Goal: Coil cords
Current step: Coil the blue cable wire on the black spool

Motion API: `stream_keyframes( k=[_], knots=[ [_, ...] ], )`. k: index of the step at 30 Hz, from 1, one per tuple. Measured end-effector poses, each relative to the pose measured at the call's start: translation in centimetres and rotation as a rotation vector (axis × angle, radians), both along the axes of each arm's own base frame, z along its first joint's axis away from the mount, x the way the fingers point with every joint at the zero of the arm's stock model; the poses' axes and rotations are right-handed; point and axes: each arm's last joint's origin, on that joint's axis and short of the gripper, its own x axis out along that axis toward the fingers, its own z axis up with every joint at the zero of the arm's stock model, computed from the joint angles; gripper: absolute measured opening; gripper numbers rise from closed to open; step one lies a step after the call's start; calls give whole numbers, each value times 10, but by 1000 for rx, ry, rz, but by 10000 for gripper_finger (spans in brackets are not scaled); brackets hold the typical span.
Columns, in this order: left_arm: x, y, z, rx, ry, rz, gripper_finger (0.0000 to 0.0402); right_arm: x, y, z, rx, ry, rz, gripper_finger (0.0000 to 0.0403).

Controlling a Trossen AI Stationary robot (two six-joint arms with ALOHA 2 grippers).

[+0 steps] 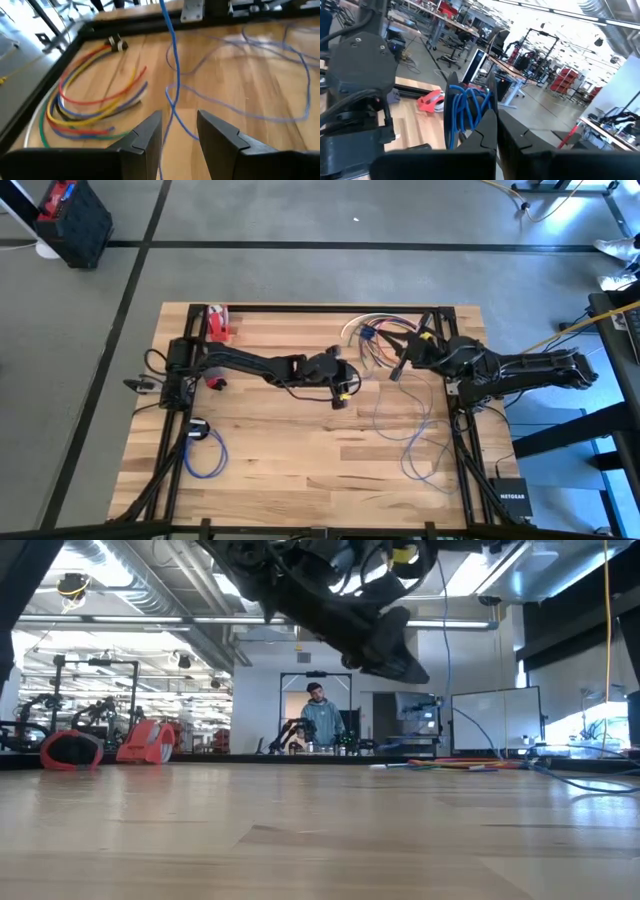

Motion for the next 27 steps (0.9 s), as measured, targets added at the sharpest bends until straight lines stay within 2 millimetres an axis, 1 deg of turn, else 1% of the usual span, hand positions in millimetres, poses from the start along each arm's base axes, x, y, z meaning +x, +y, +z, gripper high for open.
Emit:
stream_keyframes(
  k=[5, 11, 16, 23, 25, 27],
  knots=[
    [6, 2, 2, 16, -49, -2, 118, 2, 0, 0, 15, -12, 16, 1],
    [9, 6, 10, -51, -163, 22, 118, 5, 0, -2, 18, -3, 24, 1],
    [14, 3, 4, -78, -210, -50, 118, 9, 0, -4, 19, 4, 25, 1],
    [17, 7, -1, -61, -223, -44, 116, 12, 0, -6, 19, 9, 25, 1],
    [17, 9, -1, -66, -228, -35, 106, 12, 0, -6, 19, 6, 25, 1],
    [17, 11, -2, -63, -217, -32, 81, 12, 0, -6, 19, 8, 25, 1]
  ],
)
